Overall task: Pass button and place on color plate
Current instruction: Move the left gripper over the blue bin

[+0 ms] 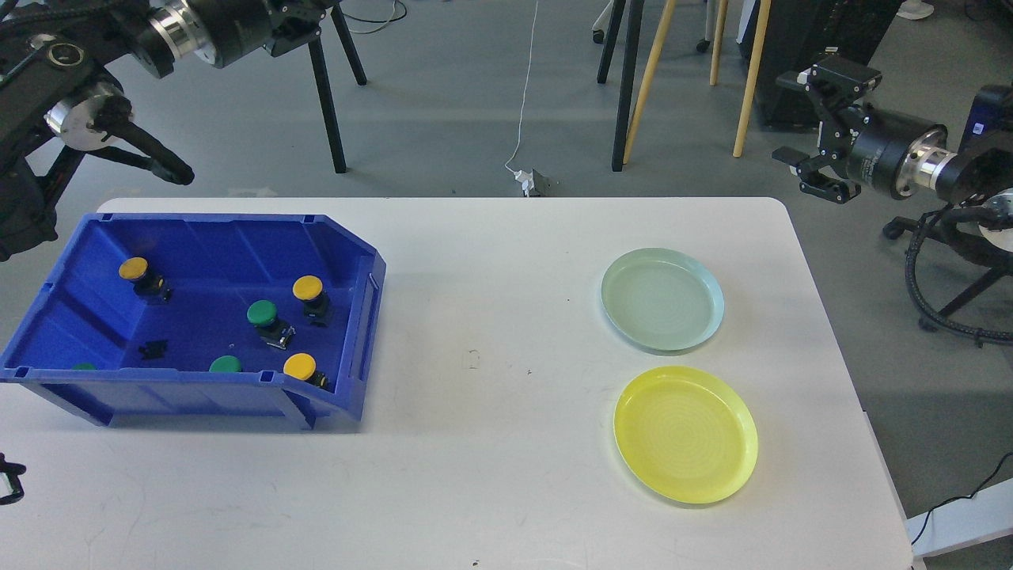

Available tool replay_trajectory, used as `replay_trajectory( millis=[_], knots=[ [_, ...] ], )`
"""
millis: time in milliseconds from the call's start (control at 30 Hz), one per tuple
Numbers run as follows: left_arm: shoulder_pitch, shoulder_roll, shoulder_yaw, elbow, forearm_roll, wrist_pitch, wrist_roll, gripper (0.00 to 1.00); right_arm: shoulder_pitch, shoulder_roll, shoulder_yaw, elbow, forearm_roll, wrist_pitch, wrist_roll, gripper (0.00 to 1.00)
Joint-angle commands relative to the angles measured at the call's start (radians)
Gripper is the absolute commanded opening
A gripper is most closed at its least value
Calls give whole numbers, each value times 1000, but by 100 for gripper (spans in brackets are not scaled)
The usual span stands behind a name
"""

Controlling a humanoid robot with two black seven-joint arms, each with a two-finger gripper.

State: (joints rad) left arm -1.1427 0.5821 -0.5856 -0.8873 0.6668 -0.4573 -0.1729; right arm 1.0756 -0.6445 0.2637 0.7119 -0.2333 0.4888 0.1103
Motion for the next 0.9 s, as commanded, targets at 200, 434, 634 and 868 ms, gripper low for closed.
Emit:
replay_trajectory(
  millis=[200, 434, 634, 868],
  knots=[
    [-3, -4, -104, 24, -29, -31, -57, 100, -3, 0, 41, -11, 3, 0, 0, 99],
    [6, -94, -154, 152, -242, -31, -119, 100, -28, -15, 63, -20, 2, 0, 11, 99],
    [11, -130, -158, 137, -246, -31, -134, 100, -95, -81, 57, 10, 2, 0, 23, 99],
    [11, -137, -151, 153, -239, -31, -135, 100, -143, -145, 61, 9, 2, 0, 98, 99]
  ],
)
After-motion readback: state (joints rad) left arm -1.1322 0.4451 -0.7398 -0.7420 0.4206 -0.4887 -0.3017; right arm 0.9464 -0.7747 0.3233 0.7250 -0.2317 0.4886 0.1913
